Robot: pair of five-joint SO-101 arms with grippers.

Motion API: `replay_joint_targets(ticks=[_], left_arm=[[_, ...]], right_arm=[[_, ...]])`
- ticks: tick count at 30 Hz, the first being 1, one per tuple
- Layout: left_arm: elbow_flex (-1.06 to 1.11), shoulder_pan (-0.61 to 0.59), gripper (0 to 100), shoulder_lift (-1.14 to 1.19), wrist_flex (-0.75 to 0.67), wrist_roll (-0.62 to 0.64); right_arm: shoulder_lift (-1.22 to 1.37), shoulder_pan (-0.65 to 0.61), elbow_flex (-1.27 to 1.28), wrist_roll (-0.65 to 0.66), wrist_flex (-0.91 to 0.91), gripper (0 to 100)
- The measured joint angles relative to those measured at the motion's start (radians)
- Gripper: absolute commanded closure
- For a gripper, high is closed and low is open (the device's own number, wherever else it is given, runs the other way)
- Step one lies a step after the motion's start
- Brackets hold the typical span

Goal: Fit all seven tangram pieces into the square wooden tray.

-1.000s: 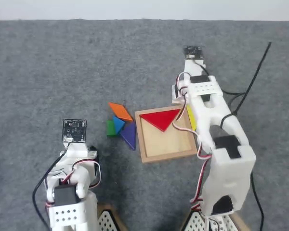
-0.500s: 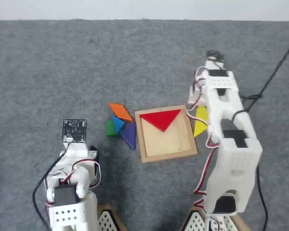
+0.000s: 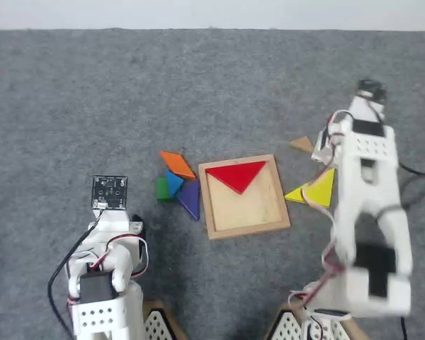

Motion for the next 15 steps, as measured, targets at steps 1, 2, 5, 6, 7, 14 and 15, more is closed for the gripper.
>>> replay_joint_targets(ticks=[1,2,5,6,7,14,15], left_arm=[[0.000,0.000,90,0.000,0.000,0.000],[0.000,0.000,90,0.000,0.000,0.000],[0.000,0.000,90,0.000,0.000,0.000],[0.000,0.000,90,0.000,0.000,0.000],[0.000,0.000,90,0.000,0.000,0.000],[0.000,0.000,90,0.000,0.000,0.000],[0.000,0.000,90,0.000,0.000,0.000]], right_arm=[[-0.054,-0.020,0.040,-0.034,0.000,80.6],[-0.097,-0.048,0.081,-0.072,-0.003,80.2],[-0.133,-0.086,0.178,-0.172,-0.051,71.9],[-0.133,-0.087,0.187,-0.203,-0.064,67.1],[-0.126,-0.092,0.189,-0.235,-0.066,61.9],[0.077,-0.132,0.180,-0.497,-0.025,51.9],[0.109,-0.138,0.169,-0.508,-0.021,53.3]])
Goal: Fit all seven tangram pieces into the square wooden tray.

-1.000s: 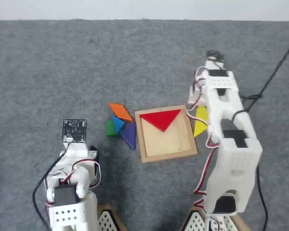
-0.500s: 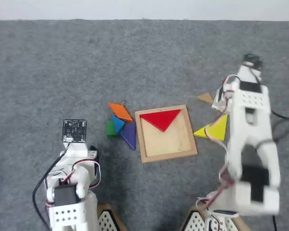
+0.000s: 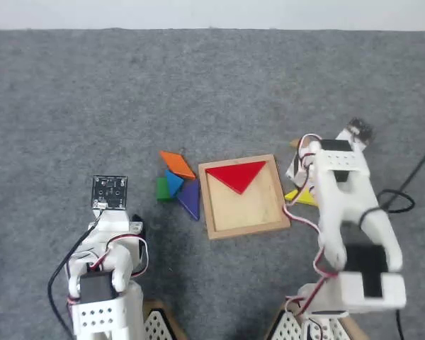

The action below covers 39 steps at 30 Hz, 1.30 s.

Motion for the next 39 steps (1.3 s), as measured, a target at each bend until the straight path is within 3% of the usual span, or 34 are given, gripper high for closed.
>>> replay_joint_targets(ticks=[6,12,19,24,28,32,39], left_arm=[[0.000,0.000,90,0.000,0.000,0.000],[0.000,0.000,90,0.000,0.000,0.000],[0.000,0.000,90,0.000,0.000,0.000],[0.000,0.000,90,0.000,0.000,0.000],[0.000,0.000,90,0.000,0.000,0.000],[0.000,0.000,90,0.000,0.000,0.000],[0.000,0.000,90,0.000,0.000,0.000]], right_arm=[[0.127,-0.012,-0.101,0.003,0.015,56.2],[0.250,0.123,-0.230,0.012,0.014,56.3],[0.396,0.256,-0.462,0.207,0.028,56.4],[0.474,0.307,-0.632,0.388,0.193,56.4],[0.476,0.270,-0.680,0.384,0.334,57.3],[0.420,0.183,-0.667,0.316,0.384,64.5],[0.160,-0.009,-0.341,0.292,0.261,64.9]])
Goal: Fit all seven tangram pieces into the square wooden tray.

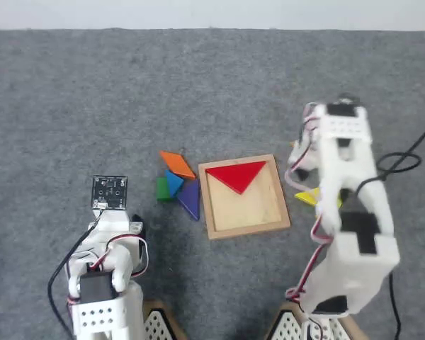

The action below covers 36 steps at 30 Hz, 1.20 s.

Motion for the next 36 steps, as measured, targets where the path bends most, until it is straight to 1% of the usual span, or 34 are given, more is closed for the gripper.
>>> replay_joint_targets(ticks=[3,6,10,14,18,23,28,33,36], left_arm=[[0.000,0.000,90,0.000,0.000,0.000],[0.000,0.000,90,0.000,0.000,0.000],[0.000,0.000,90,0.000,0.000,0.000],[0.000,0.000,90,0.000,0.000,0.000],[0.000,0.000,90,0.000,0.000,0.000],[0.000,0.000,90,0.000,0.000,0.000],[0.000,0.000,90,0.000,0.000,0.000],[0.000,0.000,90,0.000,0.000,0.000],[0.000,0.000,90,0.000,0.000,0.000]], right_arm=[[-0.095,-0.026,0.186,0.014,-0.106,65.2],[-0.137,-0.025,0.293,0.061,-0.144,65.2],[-0.127,-0.025,0.321,0.110,-0.155,65.2],[-0.034,-0.003,0.305,0.124,-0.155,65.2],[0.064,0.069,0.198,0.155,-0.152,65.2],[0.184,0.190,0.020,0.224,-0.143,65.2],[0.302,0.292,-0.198,0.267,-0.055,65.2],[0.384,0.370,-0.428,0.290,0.063,65.2],[0.405,0.397,-0.522,0.293,0.109,65.2]])
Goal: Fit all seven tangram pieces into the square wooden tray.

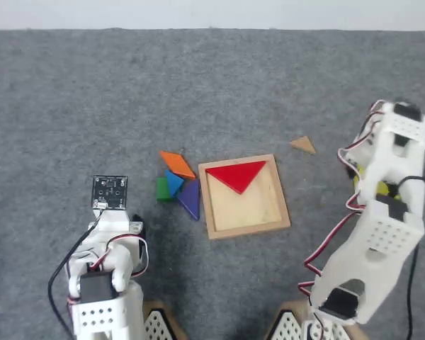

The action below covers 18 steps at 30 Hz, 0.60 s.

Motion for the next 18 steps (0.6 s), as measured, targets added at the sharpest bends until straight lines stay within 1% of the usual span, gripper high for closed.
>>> replay_joint_targets(ticks=[2,4,6,10,15,18], left_arm=[[0.000,0.000,90,0.000,0.000,0.000],[0.000,0.000,90,0.000,0.000,0.000],[0.000,0.000,90,0.000,0.000,0.000],[0.000,0.000,90,0.000,0.000,0.000],[0.000,0.000,90,0.000,0.000,0.000],[0.000,0.000,90,0.000,0.000,0.000]], right_arm=[[0.000,0.005,-0.040,0.037,0.023,65.2],[0.000,0.005,-0.066,0.112,0.043,65.3],[0.000,-0.002,-0.089,0.229,0.066,65.3],[0.000,-0.028,-0.104,0.528,0.115,65.3],[0.000,-0.031,-0.104,0.756,0.172,64.9],[0.000,-0.035,-0.104,0.850,0.172,64.8]])
